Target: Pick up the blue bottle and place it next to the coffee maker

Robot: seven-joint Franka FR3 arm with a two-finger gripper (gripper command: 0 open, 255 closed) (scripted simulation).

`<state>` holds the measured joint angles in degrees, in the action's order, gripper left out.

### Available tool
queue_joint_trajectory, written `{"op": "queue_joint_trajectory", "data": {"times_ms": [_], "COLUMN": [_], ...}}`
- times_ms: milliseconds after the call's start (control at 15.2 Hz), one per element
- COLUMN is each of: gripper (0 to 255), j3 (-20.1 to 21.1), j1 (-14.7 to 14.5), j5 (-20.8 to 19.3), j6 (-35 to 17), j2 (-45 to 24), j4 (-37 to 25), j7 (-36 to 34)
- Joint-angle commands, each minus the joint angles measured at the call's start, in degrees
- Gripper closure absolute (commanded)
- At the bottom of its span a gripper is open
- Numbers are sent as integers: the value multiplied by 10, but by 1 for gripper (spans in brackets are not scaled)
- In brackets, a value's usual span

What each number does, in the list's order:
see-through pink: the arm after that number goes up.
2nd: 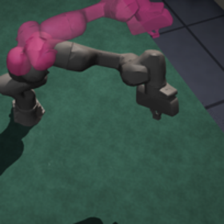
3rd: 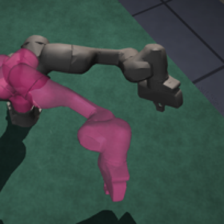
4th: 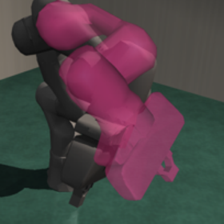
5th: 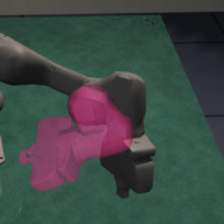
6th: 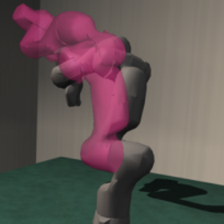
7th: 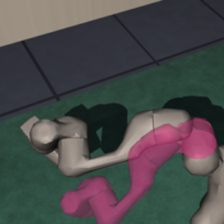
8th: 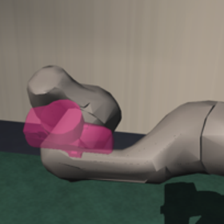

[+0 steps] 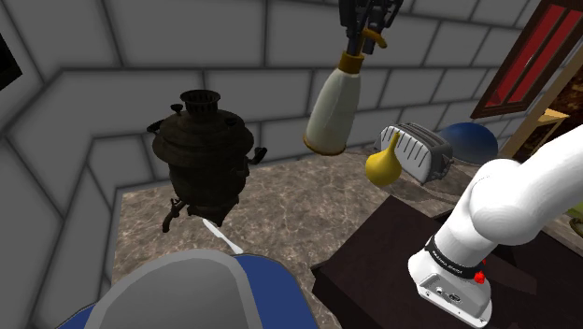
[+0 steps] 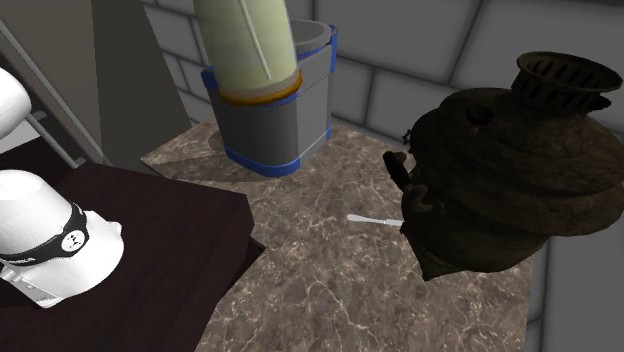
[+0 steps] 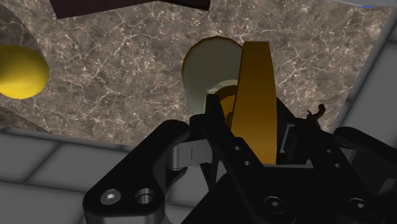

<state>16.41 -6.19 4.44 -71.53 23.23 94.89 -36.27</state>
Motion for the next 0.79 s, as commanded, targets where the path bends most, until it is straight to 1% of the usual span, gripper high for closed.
{"op": "queue_joint_trajectory", "data": {"times_ms": [0,330,726], "gripper": [255,255,255], "j3": [12,44,90], "j1": [-8,-27,-46], "j5": [12,45,90], "j6": [8,25,48], "j2": [23,74,119], "j4": [13,41,51], "j7": [-21,-74,-145]}}
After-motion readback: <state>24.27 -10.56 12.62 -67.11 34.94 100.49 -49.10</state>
